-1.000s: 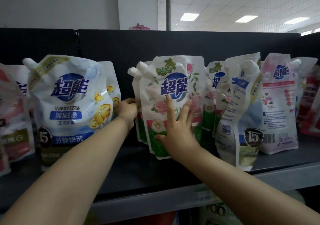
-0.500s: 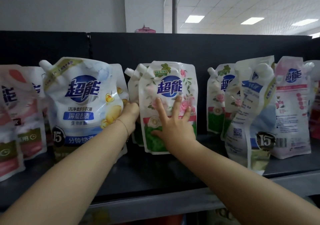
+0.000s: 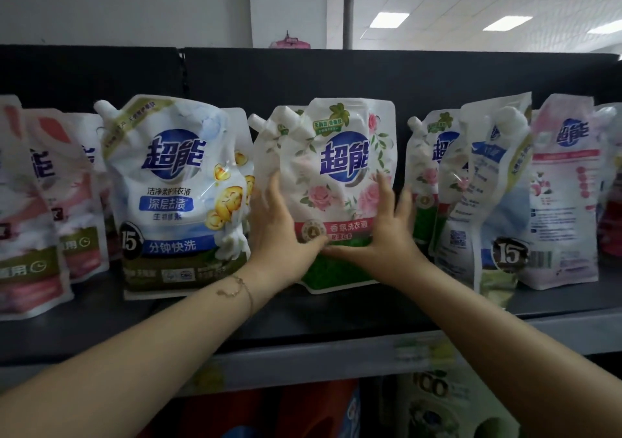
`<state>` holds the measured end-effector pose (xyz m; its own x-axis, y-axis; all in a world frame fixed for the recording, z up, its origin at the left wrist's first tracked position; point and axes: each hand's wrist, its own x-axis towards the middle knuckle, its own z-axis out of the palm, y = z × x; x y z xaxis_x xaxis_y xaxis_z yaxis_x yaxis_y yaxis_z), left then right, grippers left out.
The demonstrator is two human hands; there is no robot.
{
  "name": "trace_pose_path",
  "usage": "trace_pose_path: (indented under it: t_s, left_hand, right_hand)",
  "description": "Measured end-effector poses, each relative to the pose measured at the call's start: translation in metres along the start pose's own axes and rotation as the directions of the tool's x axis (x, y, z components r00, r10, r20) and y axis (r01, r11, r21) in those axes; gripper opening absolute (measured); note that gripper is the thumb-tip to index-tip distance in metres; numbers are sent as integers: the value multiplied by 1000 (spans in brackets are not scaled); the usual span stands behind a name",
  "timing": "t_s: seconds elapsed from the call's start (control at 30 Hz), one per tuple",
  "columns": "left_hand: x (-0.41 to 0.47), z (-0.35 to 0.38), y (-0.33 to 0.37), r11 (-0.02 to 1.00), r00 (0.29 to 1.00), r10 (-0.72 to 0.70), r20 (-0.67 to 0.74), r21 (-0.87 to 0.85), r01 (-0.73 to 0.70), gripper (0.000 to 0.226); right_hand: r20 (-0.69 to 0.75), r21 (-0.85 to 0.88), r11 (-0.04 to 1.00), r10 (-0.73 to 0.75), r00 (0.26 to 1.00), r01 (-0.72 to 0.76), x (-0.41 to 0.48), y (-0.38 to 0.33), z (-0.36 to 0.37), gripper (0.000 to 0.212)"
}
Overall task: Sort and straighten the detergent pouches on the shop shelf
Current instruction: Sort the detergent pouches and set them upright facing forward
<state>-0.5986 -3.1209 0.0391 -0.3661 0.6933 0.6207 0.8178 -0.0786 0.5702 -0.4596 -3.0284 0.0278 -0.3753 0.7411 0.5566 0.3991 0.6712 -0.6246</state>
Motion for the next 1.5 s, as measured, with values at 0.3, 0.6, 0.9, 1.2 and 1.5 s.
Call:
trace_pose_path:
  t_s: [0.3,0.6,0.9,1.2,1.5]
  left_hand:
    - [-3,10,4,771,947,248,203,551,-320,131]
    - [15,-2,-26,682,944,162,286,659,-317,119]
    - [4,5,-5,629,926,321,199,685,-366,94]
    - [-7,60,56,889,877,374,301,154,-432,51]
    - [-16,117,117,948,887,70,456,-308,83,85]
  right_hand:
    - [164,12,993,117,979,-121,7,10,13,143]
    - [118,-152,985,101,988,-83,7,-26,45,128]
    - [355,-83,995,-17,935,50,-14,-20,2,126]
    - [257,-398,906,-41,965,145,-54,6,-72,23]
    - [103,-313,917,-226,969,247,-72,60,-131,14]
